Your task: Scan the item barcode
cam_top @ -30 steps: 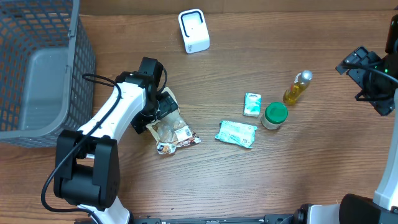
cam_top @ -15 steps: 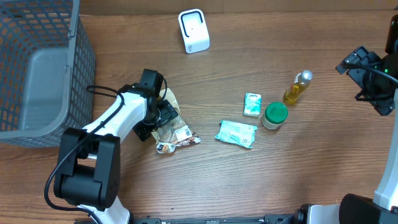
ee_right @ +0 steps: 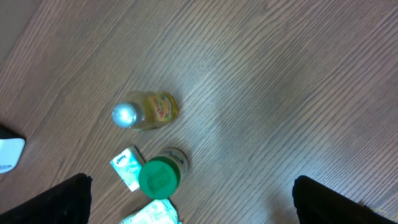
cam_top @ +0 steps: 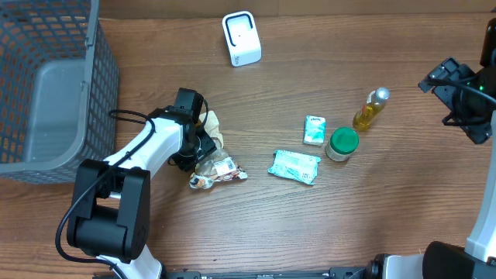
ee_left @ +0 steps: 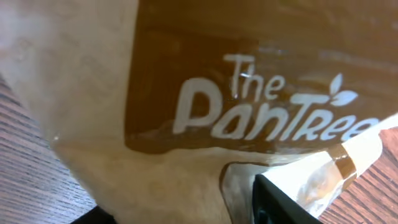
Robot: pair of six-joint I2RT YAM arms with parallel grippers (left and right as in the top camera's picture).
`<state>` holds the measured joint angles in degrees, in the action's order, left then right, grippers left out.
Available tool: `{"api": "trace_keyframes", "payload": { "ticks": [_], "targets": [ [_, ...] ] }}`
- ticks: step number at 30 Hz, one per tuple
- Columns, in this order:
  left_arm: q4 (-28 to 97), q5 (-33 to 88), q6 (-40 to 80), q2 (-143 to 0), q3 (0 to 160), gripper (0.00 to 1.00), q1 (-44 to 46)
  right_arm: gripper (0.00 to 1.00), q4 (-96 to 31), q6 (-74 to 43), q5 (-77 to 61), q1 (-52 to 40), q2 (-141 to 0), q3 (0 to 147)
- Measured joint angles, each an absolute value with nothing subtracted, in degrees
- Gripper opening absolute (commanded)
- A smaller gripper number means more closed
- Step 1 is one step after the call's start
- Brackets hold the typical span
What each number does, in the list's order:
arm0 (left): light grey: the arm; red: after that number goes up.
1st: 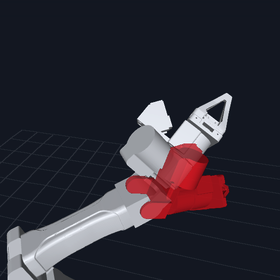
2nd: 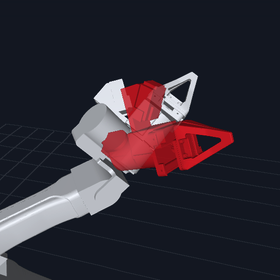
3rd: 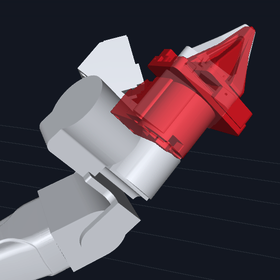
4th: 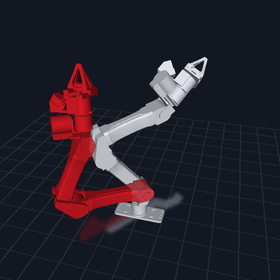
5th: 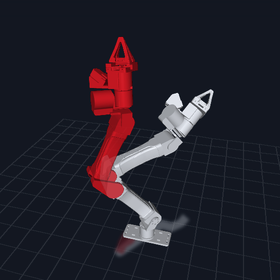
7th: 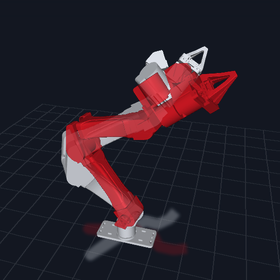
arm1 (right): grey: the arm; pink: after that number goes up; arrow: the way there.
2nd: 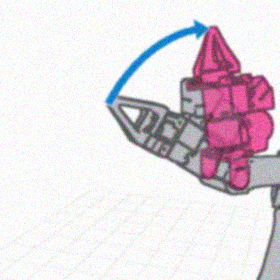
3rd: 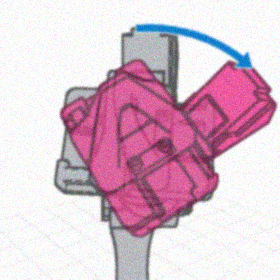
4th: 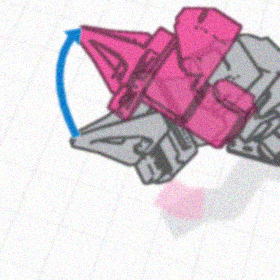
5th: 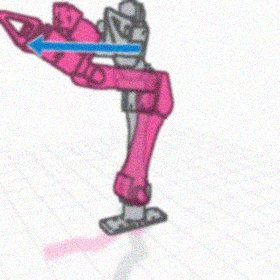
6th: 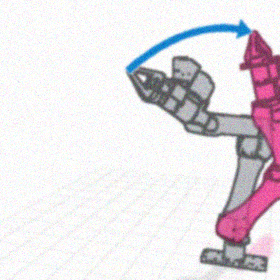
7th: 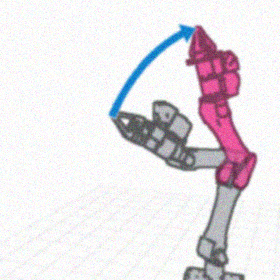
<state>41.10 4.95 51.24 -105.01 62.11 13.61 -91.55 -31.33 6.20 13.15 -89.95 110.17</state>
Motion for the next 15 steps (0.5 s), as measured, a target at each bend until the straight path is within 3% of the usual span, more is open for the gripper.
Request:
{"api": "trace_keyframes", "payload": {
  "ticks": [4,7,9,15],
  "targets": [
    [41.60,4.93,47.88,-105.01,62.52,0.35,13.61,1.00,-91.53,-31.31,6.20,13.15,-89.95,110.17],
    [43.57,4.91,45.30,-105.01,63.83,0.22,13.61,1.00,-91.55,-31.33,6.20,13.15,-89.95,110.17],
    [45.54,4.75,43.07,-105.01,65.67,0.06,13.61,1.00,-91.55,-31.31,6.20,13.15,-89.95,110.17],
    [50.26,4.45,37.56,-105.01,72.93,0.04,13.61,1.00,-91.53,-31.33,6.20,13.15,-89.95,110.17]
  ]
}}
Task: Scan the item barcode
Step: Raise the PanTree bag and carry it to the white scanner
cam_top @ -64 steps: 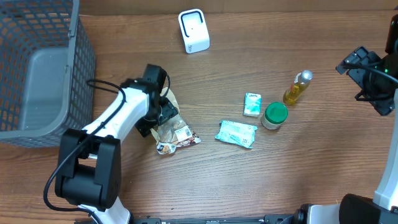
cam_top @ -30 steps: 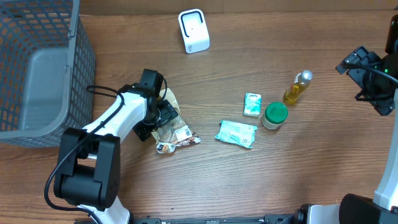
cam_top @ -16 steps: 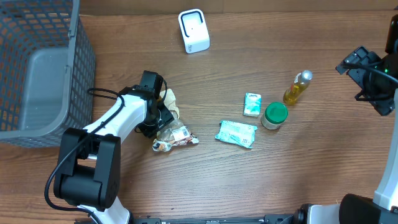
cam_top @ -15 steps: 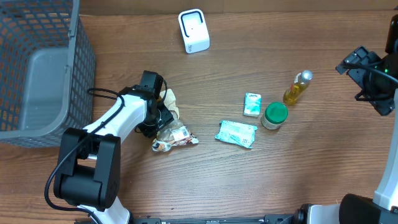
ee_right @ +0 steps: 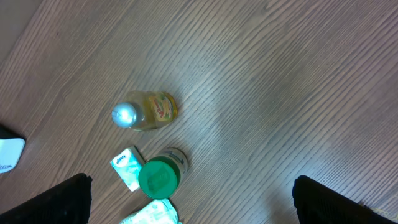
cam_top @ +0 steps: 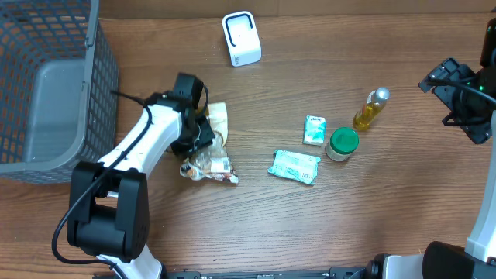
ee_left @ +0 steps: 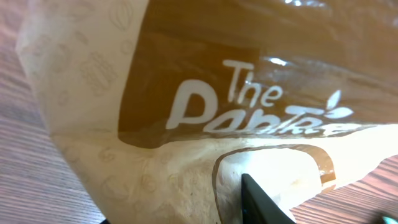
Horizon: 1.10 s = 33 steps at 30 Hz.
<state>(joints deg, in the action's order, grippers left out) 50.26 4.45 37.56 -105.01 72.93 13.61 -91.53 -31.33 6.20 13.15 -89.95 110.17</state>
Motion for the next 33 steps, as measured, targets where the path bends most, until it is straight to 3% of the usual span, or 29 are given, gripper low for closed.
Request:
{"api": "trace_keyframes", "payload": {
  "ticks": [26,33],
  "targets": [
    [63.79,1.63,24.80,-99.96,99.44,0.04,13.61,1.00,-91.53,-31.33,6.22,13.15,-89.95,110.17],
    [65.06,-1.02,21.74,-99.96,114.98,0.04,13.63,1.00,-91.55,-31.33,6.22,13.15,-89.95,110.17]
  ]
}}
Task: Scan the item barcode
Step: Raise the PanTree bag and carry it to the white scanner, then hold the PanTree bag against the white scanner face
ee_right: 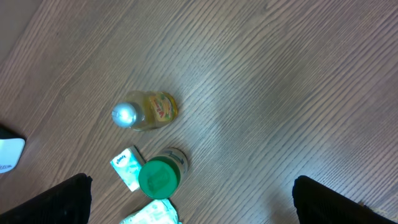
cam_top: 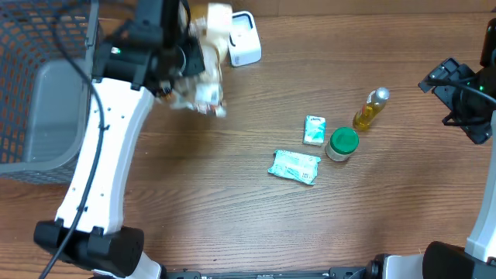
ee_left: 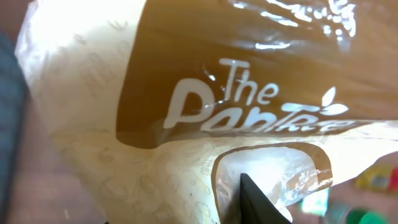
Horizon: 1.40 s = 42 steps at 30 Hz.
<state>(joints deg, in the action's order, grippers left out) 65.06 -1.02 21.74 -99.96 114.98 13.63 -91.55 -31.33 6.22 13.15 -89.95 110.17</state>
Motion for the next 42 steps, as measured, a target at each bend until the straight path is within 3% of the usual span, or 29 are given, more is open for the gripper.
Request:
{"api": "trace_keyframes", "payload": {
  "ticks": [6,14,23,29,37,42],
  "targets": [
    [62.37,-6.17,19.75,-99.24,125.36,0.04,13.63,1.00,-91.55,-31.33,6.22,13.15,-89.95,110.17],
    [52.53,-14.70,14.63,-100.22,126.54,0.04,15.79,1.00,-91.53,-31.29,6.20,13.15,-89.95,110.17],
    [31.48,-33.91,2.20,-113.40,126.61,0.04,24.49,1.00,-91.57,-31.33,6.24,13.15,-89.95,110.17],
    [11.57,-45.74,-11.66,-124.64,126.56,0.04,28.45,1.00,-91.53,-31.33,6.22,13.15,-89.95,110.17],
    [-18.55,-50.59,-42.39,-139.70,126.65,0.04,30.41,1.00,-91.59,-31.31,6.22,13.15,-89.95,110.13],
    [-21.89,-50.13,-54.54,-145.88,126.65,0.04,30.35,1.00,-91.55,-31.35,6.22,13.15,-89.95,110.13]
  ]
}}
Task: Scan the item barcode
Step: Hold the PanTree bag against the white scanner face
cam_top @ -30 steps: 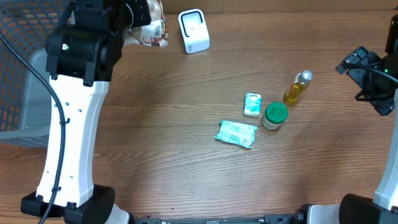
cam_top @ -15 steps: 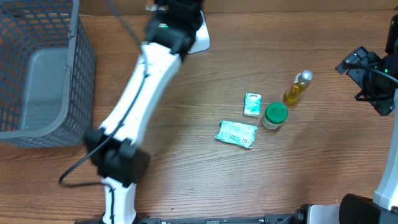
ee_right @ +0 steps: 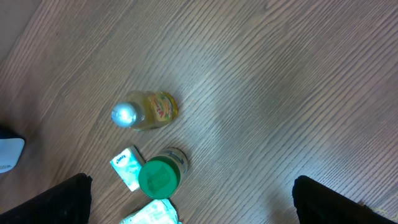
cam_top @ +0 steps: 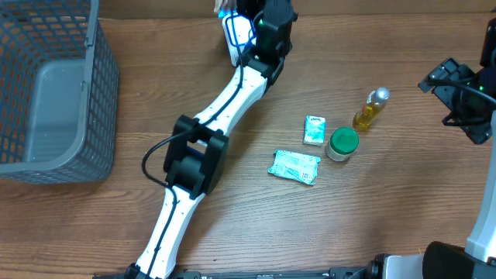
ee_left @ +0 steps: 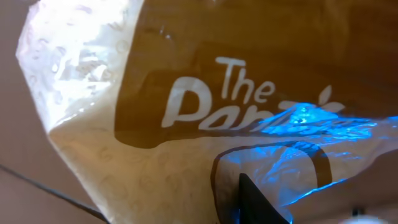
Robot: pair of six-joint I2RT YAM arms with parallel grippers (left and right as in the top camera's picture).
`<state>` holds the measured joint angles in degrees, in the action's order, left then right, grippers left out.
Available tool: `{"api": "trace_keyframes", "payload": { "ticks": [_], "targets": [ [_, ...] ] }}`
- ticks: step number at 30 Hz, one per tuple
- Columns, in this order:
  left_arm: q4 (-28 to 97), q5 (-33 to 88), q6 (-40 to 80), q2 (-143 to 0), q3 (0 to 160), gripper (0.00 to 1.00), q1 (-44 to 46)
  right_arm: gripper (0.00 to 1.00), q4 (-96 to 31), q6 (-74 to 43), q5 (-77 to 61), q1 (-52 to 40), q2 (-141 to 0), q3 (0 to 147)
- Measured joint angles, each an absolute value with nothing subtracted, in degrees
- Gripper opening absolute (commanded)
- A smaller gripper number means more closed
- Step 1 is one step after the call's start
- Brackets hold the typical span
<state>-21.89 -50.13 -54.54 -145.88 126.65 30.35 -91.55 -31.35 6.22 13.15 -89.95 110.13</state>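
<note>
The brown and cream "The Pantree" snack bag [ee_left: 186, 106] fills the left wrist view, with blue light across its clear lower part. My left gripper [cam_top: 262, 14] is shut on it; one dark finger [ee_left: 258, 202] shows against the bag. In the overhead view the left arm reaches to the table's far edge, over the white scanner [cam_top: 235, 40], and hides most of the bag. My right gripper [ee_right: 193, 199] hangs open and empty at the far right, high above the table.
A grey wire basket [cam_top: 46, 85] stands at the left. On the right half of the table lie a small oil bottle [cam_top: 370, 108], a green-lidded jar [cam_top: 342, 143], a small tissue pack [cam_top: 314, 129] and a larger pale green pack [cam_top: 295, 167].
The left gripper has moved with the bag from just left of the scanner to right over it at the far edge. Blue light now falls on the bag. The right arm is unmoved.
The left gripper was shut on the bag low on the table near the middle left. Half a second later the bag had shifted slightly. Then it was held high up beside the scanner, and now over the scanner in blue light.
</note>
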Motion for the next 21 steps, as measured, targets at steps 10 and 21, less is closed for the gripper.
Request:
{"api": "trace_keyframes", "payload": {
  "ticks": [10,21],
  "targets": [
    [-27.09,-45.43,-58.89,-148.05,126.65,0.04,30.35,1.00,-91.53,-31.33,6.22,13.15,-89.95,110.13],
    [-31.00,-41.21,-55.46,-148.92,126.65,0.04,30.30,1.00,-91.53,-31.33,6.22,13.15,-89.95,110.13]
  ]
}}
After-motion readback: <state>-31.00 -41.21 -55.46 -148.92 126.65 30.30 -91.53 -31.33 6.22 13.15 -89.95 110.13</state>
